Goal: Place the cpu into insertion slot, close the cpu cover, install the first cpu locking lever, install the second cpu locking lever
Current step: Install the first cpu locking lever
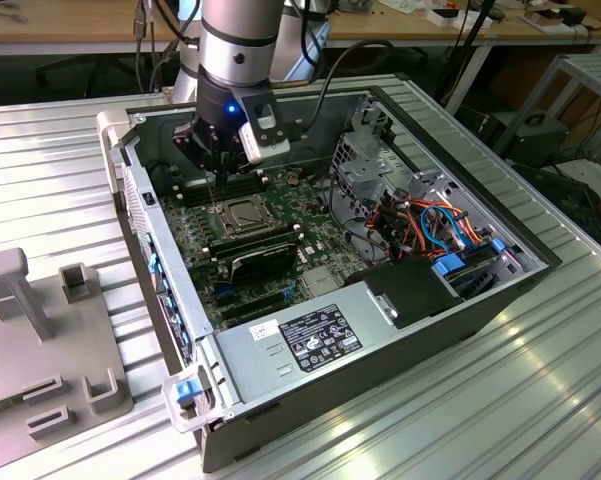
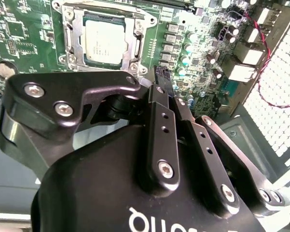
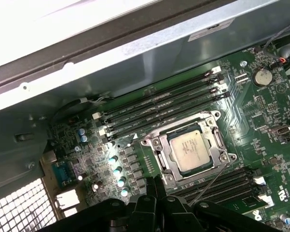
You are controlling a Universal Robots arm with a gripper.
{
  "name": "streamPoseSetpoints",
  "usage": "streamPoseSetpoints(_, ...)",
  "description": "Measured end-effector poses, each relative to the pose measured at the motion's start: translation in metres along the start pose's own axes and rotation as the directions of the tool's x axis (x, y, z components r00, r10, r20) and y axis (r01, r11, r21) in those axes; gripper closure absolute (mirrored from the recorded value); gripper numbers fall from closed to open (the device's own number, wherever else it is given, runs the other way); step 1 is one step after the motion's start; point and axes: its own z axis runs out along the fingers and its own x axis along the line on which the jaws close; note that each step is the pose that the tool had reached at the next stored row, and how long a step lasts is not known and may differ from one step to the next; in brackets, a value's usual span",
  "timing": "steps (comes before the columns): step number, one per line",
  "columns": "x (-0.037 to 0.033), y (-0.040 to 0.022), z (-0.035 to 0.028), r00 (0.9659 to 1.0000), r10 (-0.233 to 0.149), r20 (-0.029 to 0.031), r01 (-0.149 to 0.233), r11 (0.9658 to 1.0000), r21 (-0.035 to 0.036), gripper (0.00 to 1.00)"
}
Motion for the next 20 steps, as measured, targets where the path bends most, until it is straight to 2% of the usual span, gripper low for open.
streamPoseSetpoints(6,0.0037,-0.0014,0.0014,0.9991,-0.043,-0.0012,0.043,0.9991,0.0010,0.89)
streamPoseSetpoints(8,0.0053,-0.0017,0.0026,0.9985,-0.055,-0.0030,0.055,0.9985,-0.0034,0.89)
streamPoseSetpoints(13,0.0106,-0.0016,0.0030,0.9975,-0.070,-0.0033,0.070,0.9975,-0.0034,0.89)
streamPoseSetpoints(16,0.0128,0.0002,0.0031,0.9963,-0.086,-0.0030,0.086,0.9963,-0.0004,0.89)
streamPoseSetpoints(18,0.0132,0.0013,0.0032,0.9949,-0.101,-0.0002,0.101,0.9949,0.0036,0.89)
streamPoseSetpoints(20,0.0158,0.0019,0.0040,0.9943,-0.107,0.0021,0.107,0.9943,0.0041,0.89)
